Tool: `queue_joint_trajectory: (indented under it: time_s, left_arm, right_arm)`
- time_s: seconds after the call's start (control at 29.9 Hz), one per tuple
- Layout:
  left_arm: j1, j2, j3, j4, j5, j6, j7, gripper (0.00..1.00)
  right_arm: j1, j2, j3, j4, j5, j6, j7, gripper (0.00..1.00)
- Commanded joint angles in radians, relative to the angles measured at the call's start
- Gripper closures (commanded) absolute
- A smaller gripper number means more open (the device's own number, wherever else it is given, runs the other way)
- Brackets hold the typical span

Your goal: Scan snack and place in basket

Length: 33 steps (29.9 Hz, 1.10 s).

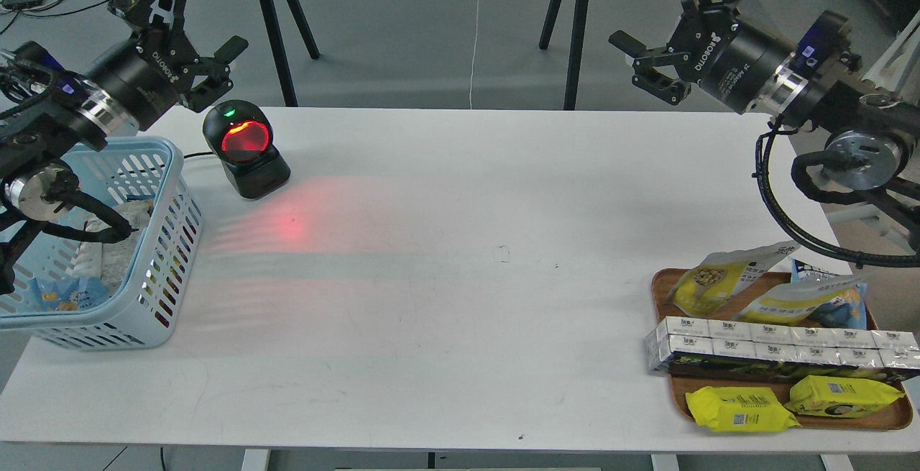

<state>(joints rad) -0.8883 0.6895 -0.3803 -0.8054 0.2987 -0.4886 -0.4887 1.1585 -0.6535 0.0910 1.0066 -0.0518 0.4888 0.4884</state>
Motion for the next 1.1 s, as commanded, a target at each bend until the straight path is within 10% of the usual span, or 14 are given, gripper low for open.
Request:
queue_joint_trajectory:
  time_s: [0.0,0.6,1.07]
  left_arm:
    - [0.002,-0.001,0.000,-0.001,-0.003,0.000,0.000,0.00]
    - [0.008,-0.021,-0.002,0.081,0.008,0.000,0.000,0.00]
    - [0.005,-0.033,0.003,0.086,0.011,0.000,0.000,0.00]
  right_arm:
    - [-0.002,0.002,0.003,0.000,0.000,0.000,0.000,0.01]
    - [-0.007,-0.056,-0.028,0.052,-0.002,0.000,0.000,0.01]
    - [0.315,-0.250,-0.462,0.193,-0.361,0.000,0.000,0.01]
